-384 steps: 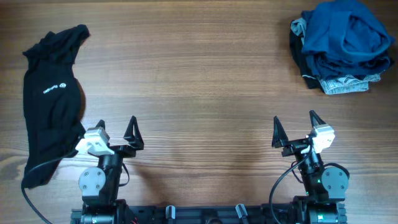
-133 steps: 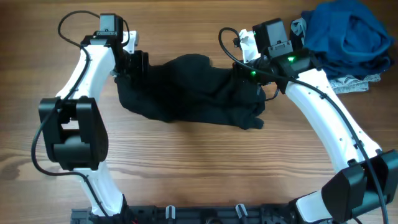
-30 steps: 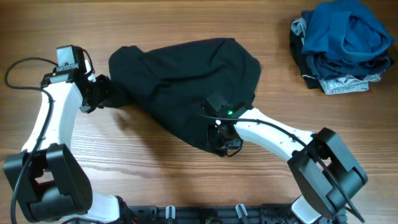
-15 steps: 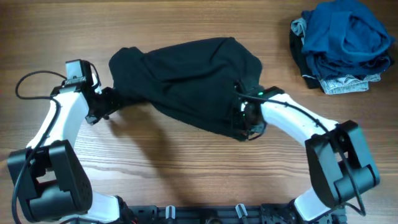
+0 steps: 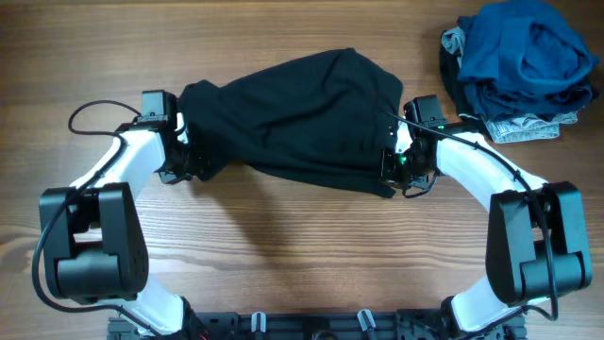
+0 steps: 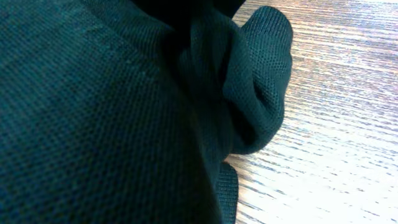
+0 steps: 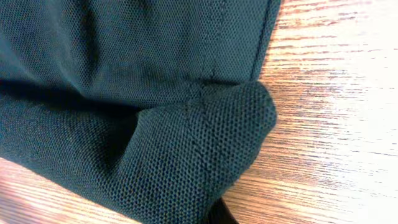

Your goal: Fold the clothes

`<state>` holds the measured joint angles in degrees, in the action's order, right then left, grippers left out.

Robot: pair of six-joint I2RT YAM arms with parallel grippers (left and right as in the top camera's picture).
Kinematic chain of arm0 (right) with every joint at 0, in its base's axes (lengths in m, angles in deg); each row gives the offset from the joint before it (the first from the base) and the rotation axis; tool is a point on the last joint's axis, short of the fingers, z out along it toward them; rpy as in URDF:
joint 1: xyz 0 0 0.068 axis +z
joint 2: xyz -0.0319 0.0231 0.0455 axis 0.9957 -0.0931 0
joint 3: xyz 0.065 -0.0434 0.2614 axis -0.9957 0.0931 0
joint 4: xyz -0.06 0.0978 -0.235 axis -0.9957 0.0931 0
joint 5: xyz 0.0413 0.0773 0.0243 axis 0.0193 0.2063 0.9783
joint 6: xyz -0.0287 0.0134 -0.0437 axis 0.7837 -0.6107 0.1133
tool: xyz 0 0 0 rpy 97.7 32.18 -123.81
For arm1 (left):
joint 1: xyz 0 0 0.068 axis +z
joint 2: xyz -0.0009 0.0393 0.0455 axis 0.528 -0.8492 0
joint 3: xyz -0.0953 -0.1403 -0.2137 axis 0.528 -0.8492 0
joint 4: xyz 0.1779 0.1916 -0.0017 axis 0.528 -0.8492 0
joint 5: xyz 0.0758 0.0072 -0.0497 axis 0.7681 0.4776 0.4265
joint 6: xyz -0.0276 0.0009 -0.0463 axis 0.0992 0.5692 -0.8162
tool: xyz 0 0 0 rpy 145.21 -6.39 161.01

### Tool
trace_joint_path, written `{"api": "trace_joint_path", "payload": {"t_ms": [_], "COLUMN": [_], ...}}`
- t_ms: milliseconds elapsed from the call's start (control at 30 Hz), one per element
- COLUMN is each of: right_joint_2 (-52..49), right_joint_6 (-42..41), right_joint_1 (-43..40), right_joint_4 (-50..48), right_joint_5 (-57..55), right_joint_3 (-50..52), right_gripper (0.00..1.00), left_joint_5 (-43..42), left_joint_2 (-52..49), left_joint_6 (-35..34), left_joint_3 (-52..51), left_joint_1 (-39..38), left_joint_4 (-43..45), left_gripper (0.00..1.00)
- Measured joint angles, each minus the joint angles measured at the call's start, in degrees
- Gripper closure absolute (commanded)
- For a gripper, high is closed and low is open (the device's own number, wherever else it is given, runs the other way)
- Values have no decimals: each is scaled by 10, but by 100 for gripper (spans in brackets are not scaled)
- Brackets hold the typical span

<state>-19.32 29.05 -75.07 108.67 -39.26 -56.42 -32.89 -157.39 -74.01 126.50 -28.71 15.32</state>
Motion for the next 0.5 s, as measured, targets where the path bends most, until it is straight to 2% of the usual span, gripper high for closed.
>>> {"api": "trace_joint_path", "payload": {"t_ms": [100,167,300,500], "right_joint_2": [2,16,81,136], "right_joint_6": [7,14,41,69], "right_joint_1": [0,0,0,0], "right_joint_4": [34,97,230,336], "right_joint_5": [0,-1,-25,-91], "right_joint_3": [-21,-74,-234,-476], "right_gripper": [96,96,96,96], "left_joint_5": [0,0,0,41], "left_joint_2": [1,22,171,389], "left_joint_6": [0,0,0,0], "left_joint_3": [3,31,148,321], "left_joint_1": [8,15,17,17], "left_joint_4": [-13,-82,-141,-114], "left_gripper": [96,96,96,96]}}
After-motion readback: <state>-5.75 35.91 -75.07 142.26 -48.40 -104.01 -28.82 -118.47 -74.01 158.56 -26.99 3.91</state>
